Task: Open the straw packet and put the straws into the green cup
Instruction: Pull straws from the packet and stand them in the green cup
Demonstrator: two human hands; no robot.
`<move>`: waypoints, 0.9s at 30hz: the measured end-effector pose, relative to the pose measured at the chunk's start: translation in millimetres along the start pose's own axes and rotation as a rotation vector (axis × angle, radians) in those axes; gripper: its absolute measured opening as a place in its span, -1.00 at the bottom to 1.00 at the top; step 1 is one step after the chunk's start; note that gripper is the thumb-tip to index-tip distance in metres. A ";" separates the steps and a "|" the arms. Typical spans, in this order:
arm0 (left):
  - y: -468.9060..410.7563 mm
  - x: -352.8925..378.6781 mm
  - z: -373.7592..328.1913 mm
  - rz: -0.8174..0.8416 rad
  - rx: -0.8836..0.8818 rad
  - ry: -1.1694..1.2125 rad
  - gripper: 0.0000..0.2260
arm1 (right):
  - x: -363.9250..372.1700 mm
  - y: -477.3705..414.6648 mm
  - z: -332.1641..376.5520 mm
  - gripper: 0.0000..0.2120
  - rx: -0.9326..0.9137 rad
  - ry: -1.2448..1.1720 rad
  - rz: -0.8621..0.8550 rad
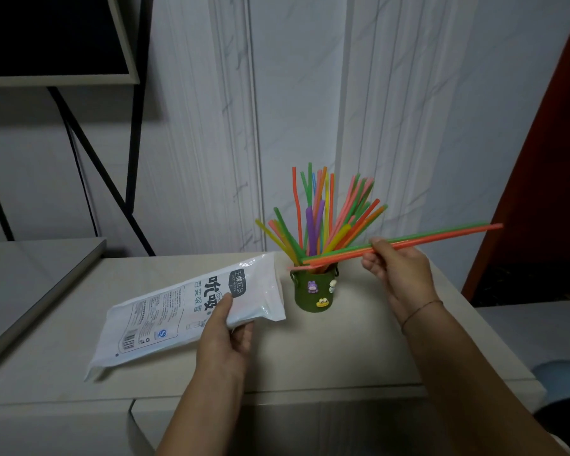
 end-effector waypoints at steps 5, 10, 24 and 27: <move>1.9 1.8 1.1 0.006 -0.005 0.009 -0.88 | 2.2 -0.8 3.0 -0.87 -0.117 0.074 -0.024; 1.7 1.3 1.2 0.000 -0.004 0.008 -0.87 | 6.0 -2.4 0.6 -0.90 -0.189 0.173 -0.008; 2.7 2.0 1.6 0.004 -0.010 -0.004 -0.87 | 0.5 -16.0 7.3 -0.93 -0.234 0.235 -0.021; 3.5 3.8 2.8 0.017 -0.012 -0.001 -0.87 | 9.1 -15.9 -5.5 -0.92 -0.183 0.409 0.091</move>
Point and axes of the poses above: each hand's wrist, its own y-axis away from the middle knuckle, its own x-axis out of the palm, z = x × y, the point moved 3 cm from there along -y, towards the middle knuckle, and after that the axes turned 13 degrees about -y, right-handed, at the moved point
